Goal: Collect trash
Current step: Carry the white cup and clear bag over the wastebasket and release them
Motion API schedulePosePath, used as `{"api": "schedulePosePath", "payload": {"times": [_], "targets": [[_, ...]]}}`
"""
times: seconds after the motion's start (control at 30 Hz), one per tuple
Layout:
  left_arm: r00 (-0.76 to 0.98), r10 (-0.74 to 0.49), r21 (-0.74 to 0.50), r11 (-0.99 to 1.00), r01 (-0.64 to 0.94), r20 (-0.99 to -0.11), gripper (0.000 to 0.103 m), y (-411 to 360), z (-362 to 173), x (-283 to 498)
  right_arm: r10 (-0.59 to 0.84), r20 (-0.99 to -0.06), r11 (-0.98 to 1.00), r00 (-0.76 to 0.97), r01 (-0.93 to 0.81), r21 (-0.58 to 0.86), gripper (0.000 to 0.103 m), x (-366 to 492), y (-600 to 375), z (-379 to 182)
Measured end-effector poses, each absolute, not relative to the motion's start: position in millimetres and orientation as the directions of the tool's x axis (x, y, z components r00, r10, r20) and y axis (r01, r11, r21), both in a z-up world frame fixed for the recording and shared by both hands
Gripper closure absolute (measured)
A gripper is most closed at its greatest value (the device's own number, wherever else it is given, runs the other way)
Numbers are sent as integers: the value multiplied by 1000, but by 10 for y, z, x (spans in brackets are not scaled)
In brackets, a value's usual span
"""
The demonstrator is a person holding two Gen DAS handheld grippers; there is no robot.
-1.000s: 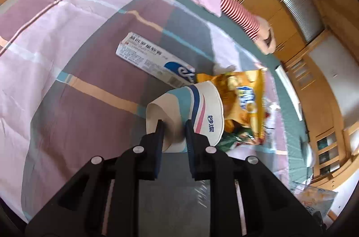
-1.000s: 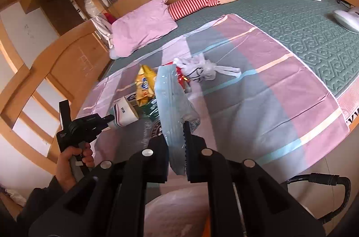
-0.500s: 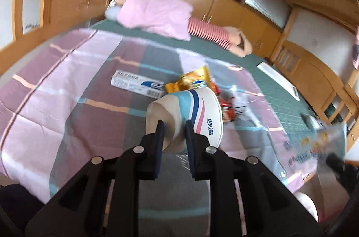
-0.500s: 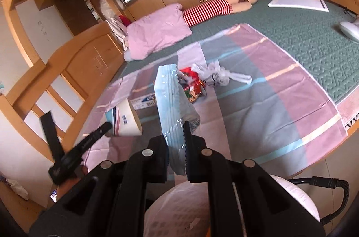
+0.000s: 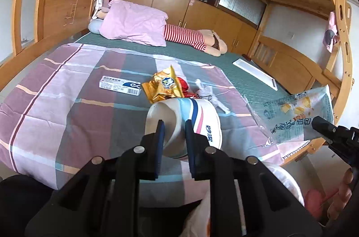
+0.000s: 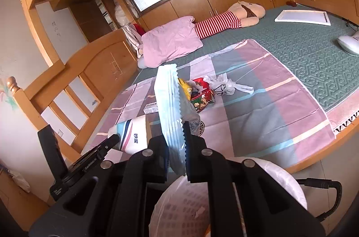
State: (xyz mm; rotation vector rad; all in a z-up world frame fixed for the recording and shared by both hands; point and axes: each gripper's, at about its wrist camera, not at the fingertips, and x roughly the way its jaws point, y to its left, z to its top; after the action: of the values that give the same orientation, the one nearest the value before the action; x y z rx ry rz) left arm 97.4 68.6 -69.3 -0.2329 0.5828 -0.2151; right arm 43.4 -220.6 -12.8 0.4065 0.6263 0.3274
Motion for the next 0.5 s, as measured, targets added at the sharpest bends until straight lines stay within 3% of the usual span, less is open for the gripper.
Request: {"api": "schedulePosePath", "payload": {"times": [0.23, 0.4, 0.43, 0.47, 0.5], "targets": [[796, -347, -333, 923, 194, -496, 84, 649, -642, 812, 450, -558, 871, 698, -206, 446, 91, 92, -2376, -149], [748, -423, -355, 897, 265, -511, 84, 490, -721, 632, 450, -690, 889, 568, -211, 406, 88, -131, -2433, -438], [741, -431, -354, 894, 274, -515, 84, 461, -740, 613, 418, -712, 905, 564, -195, 377, 77, -168, -2456, -482], [732, -441, -351, 891, 288, -520, 84, 426, -764, 590, 400, -720, 913, 567, -177, 368, 57, -193, -2498, -494], [724, -449, -348, 889, 299, -524, 84, 404, -782, 572, 387, -717, 915, 580, -147, 375, 48, -217, -2571, -486]]}}
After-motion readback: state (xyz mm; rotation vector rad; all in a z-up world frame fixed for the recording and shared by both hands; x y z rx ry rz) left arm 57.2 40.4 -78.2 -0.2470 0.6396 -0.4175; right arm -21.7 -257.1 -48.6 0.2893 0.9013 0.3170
